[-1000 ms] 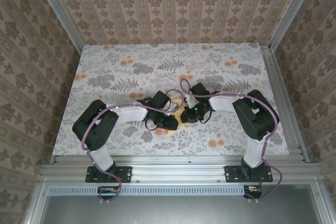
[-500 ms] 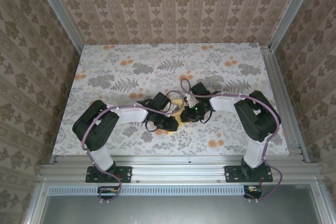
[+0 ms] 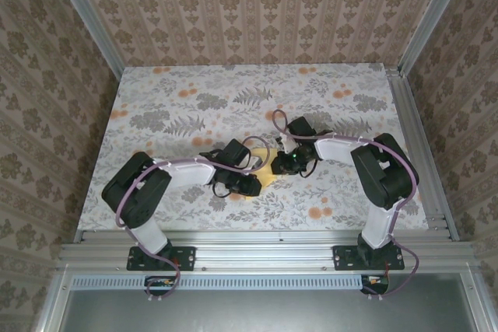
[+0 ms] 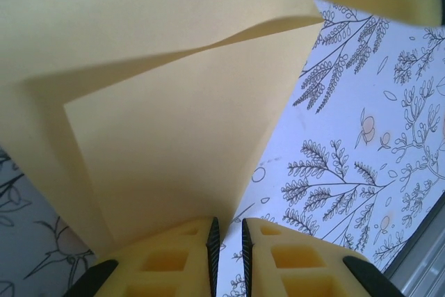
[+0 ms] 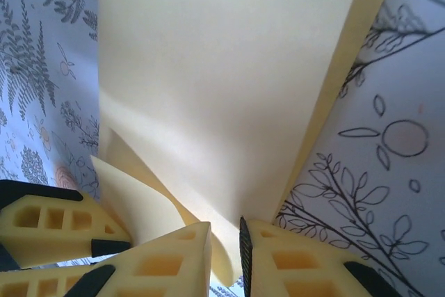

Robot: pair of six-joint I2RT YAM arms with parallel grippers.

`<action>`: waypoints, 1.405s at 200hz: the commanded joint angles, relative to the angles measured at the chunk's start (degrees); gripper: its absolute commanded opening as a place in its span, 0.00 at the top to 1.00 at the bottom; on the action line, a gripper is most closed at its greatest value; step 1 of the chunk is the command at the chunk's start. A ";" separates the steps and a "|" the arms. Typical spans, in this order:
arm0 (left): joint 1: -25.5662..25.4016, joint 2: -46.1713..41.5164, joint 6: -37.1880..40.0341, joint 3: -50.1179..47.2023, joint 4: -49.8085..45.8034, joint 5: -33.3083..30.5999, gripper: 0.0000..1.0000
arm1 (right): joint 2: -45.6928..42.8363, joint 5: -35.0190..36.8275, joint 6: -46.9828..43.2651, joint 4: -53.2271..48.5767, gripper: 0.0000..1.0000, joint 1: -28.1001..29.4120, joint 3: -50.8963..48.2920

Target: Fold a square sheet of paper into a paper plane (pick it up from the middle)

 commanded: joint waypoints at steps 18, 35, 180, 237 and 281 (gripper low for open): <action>-0.27 -2.33 -0.70 -2.40 -1.21 -1.99 0.80 | 0.33 -0.94 -3.59 -2.76 0.75 -0.20 2.46; -0.22 -2.77 -0.83 -2.99 -0.97 -2.64 0.80 | 1.39 -2.06 -5.00 -3.34 0.74 -0.20 3.08; 0.29 -6.72 -4.03 -10.13 2.88 -9.24 0.79 | 4.57 -5.41 -10.51 -4.90 0.72 2.08 4.48; 0.33 -7.61 -5.16 -12.69 4.29 -9.58 0.79 | 4.18 -4.69 -11.04 -5.51 0.71 3.04 4.53; 0.35 -8.22 -5.62 -13.91 4.33 -10.13 0.79 | 5.09 -3.45 -10.35 -5.54 0.71 3.23 4.78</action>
